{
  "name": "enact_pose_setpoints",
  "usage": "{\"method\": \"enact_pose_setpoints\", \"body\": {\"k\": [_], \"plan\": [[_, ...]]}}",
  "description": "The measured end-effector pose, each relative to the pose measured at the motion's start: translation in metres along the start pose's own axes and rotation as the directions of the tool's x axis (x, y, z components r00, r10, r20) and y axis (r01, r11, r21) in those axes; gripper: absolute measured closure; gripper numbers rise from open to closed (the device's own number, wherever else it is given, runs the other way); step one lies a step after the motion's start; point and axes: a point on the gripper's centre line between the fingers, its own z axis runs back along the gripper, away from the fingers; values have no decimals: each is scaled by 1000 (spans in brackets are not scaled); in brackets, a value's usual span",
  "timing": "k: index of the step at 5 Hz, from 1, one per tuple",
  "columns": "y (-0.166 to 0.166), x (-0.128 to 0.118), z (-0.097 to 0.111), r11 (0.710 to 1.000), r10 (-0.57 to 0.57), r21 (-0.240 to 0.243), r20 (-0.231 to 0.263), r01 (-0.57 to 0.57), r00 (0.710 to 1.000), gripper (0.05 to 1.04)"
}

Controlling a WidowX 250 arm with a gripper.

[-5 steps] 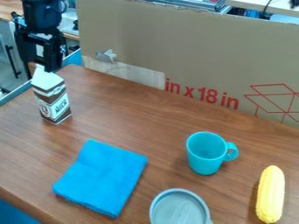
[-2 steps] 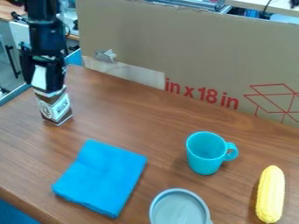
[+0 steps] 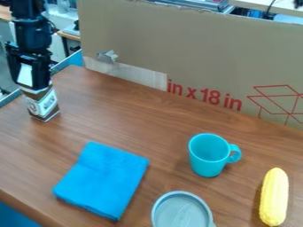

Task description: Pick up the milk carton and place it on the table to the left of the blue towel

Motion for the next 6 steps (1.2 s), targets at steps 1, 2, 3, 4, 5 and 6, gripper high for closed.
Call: {"method": "enact_pose_setpoints", "body": {"k": [1,2,3,4,5,6], "plan": [[-9,-8,23,1000,-25,-7,51,25,998,233],[-33,-53,64,998,-52,51,153,45,987,233],[-44,-87,73,992,-100,83,120,90,988,233],[-46,-107,53,992,-102,80,5,101,995,233],[-47,-109,35,991,-110,68,-47,113,993,233],[-47,-115,19,991,-124,37,-126,130,984,233]]}}
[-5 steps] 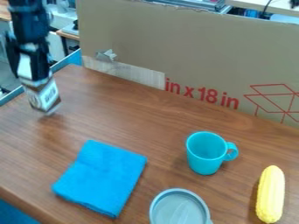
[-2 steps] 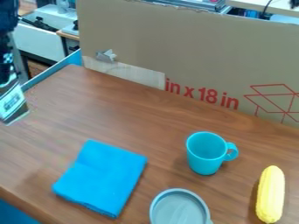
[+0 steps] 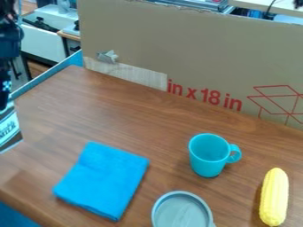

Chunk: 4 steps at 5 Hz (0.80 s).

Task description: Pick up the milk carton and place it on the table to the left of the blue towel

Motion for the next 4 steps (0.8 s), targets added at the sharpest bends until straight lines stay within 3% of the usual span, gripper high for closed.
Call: {"method": "enact_pose_setpoints", "body": {"k": [2,3,4], "plan": [[-2,-4,-22,999,-36,-9,-13,36,999,233],[1,-2,-31,999,-42,-3,22,42,999,233],[1,3,-42,999,-48,-7,20,48,999,233]]}}
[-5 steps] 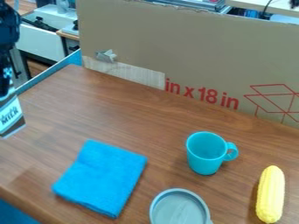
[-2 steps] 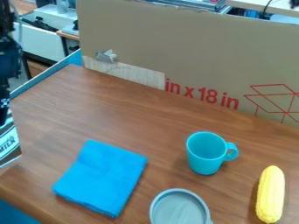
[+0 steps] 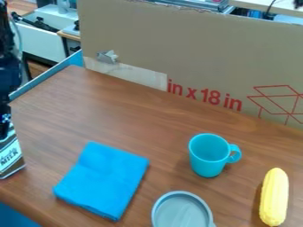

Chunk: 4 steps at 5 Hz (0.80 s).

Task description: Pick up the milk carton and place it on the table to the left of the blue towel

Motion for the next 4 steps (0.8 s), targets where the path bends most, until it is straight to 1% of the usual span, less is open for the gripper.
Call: {"method": "enact_pose_setpoints", "body": {"k": [1,2,3,4], "plan": [[1,3,-2,1000,13,-3,4,-13,1000,233],[6,4,-3,999,43,12,-21,-43,999,155],[1,0,1,997,74,13,-41,-74,996,75],[-6,-1,44,993,91,70,47,-94,995,80]]}}
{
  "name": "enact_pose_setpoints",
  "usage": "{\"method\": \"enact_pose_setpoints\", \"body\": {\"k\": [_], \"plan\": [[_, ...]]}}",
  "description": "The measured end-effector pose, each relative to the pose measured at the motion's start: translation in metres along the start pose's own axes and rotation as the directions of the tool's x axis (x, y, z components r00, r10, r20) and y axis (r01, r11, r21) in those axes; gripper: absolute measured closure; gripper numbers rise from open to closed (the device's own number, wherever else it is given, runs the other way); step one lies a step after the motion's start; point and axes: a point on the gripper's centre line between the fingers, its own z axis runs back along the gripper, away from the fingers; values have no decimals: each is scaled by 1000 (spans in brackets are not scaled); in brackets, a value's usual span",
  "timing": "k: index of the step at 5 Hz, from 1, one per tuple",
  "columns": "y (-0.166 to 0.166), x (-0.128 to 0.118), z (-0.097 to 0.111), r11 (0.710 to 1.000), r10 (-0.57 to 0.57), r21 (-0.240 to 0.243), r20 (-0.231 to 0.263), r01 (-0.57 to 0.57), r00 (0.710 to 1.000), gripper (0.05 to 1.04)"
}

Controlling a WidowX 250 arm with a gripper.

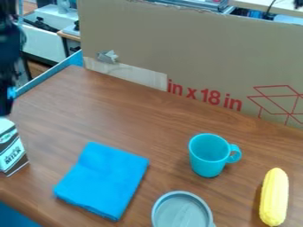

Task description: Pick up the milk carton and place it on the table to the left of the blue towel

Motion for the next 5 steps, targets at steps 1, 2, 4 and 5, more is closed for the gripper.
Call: {"method": "enact_pose_setpoints", "body": {"k": [1,2,4,5], "plan": [[-6,-5,24,1000,14,13,56,-15,998,83],[-28,-1,58,998,-46,50,139,40,989,83],[-118,18,65,981,-183,-46,128,190,975,83],[-134,15,62,988,-101,-106,96,111,990,83]]}}
